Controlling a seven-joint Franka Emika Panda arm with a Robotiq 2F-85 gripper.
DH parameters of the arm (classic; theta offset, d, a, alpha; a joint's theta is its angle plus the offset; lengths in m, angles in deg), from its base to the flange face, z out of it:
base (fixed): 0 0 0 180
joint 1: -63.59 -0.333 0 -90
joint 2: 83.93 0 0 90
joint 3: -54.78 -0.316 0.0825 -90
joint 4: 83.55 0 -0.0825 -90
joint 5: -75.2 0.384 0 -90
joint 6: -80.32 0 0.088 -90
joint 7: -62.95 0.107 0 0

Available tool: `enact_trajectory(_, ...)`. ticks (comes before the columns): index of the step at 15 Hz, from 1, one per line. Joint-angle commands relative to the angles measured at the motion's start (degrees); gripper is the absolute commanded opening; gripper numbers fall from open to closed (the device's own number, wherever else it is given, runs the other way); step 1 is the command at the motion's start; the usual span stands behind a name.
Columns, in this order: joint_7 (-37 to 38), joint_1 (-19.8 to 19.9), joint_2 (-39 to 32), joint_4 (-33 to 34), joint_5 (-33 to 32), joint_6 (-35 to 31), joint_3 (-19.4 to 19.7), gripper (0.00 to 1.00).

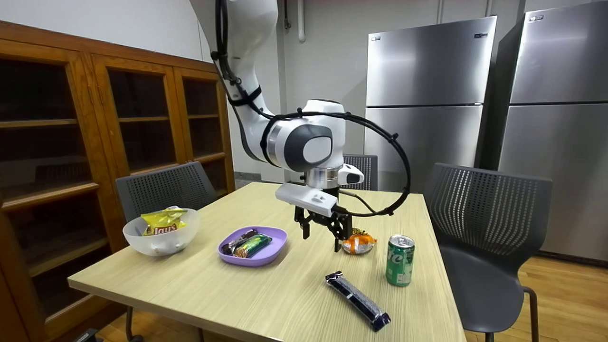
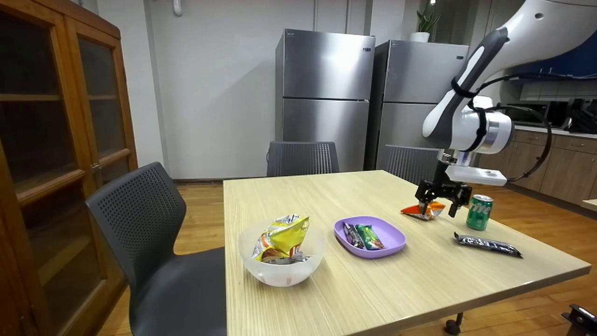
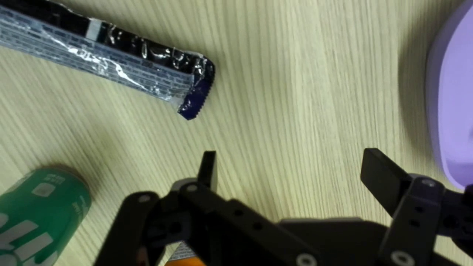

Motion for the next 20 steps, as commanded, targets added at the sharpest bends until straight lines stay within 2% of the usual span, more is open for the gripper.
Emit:
enact_trajectory(1,-12.5,6.8,1.5,-1.3,0.7,2.5,-4.8,1.00)
enact_trajectory(4,-15.5,8.0,1.2,-1.1,0.0,4.5,-4.5,1.00)
enact_trajectory(5,-12.8,6.4,0.0,-0.6,0.0,2.3,-3.4,1.00)
enact_trajectory(11,-13.9,6.9,0.0,-0.6,0.1,3.0,-3.5,1.00)
enact_trajectory(12,-15.2,7.0,0.8,-1.6,-0.2,1.3,-3.9,1.00)
enact_trajectory(16,-18.5,5.8,1.9,-4.8,-7.3,-4.7,-1.8,1.00)
enact_trajectory(20,-24.8,8.9,2.6,-7.7,-12.0,-8.1,-3.0,1.00)
